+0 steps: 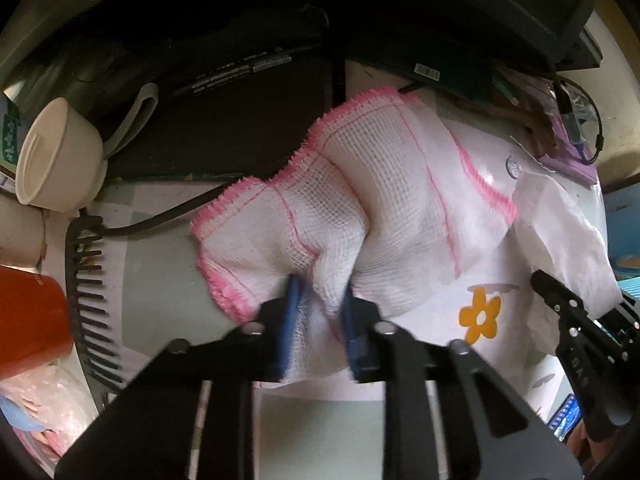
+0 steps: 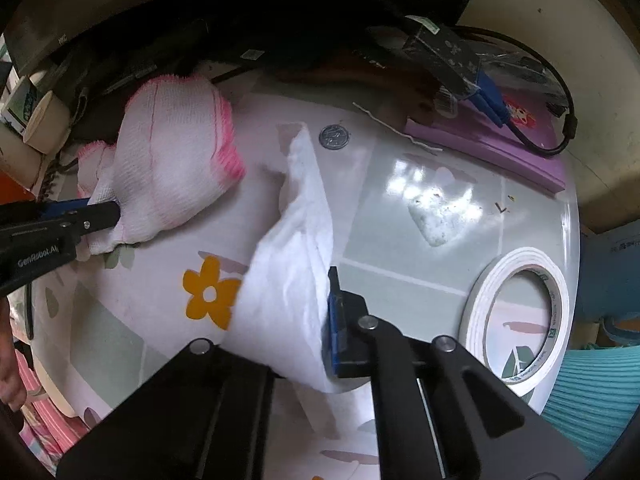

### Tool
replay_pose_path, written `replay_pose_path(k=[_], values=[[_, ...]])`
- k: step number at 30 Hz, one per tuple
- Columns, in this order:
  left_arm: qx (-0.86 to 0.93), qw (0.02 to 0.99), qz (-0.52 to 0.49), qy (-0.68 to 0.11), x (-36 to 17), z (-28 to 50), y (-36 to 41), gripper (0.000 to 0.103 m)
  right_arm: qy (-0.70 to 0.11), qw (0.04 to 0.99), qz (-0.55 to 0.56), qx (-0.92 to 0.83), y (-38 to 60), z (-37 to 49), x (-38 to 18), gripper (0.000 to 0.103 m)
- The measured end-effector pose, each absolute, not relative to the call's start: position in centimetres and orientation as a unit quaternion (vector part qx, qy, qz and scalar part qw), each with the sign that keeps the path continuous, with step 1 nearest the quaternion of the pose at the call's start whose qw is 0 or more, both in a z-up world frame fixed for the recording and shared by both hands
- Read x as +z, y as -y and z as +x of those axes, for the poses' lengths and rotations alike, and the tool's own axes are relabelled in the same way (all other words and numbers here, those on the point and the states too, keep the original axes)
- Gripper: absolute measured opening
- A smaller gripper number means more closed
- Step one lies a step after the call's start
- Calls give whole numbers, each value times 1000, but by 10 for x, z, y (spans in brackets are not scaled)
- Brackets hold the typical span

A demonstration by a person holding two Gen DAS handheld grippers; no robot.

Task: Collect trash
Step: 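Grasp the white-pink cloth with the left gripper while the right gripper grasps the white tissue, then carry the cloth and tissue over the trash bin with both grippers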

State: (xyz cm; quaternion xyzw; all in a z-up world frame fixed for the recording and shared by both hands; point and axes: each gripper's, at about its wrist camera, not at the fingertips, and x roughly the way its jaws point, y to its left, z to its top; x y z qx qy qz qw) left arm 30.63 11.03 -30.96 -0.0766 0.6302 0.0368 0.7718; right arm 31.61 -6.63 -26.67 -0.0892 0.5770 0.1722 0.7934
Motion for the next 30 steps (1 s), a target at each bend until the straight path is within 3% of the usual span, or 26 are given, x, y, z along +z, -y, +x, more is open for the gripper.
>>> replay_pose_path(k=[10,30], values=[[17,776,-120,-619,-285,286,-115,10,-572,799,-47,181,90,305,-235,6],[-68,814,-148,-557,-181,215,-67,10,-515,845,19,142,134,216,-136,6]])
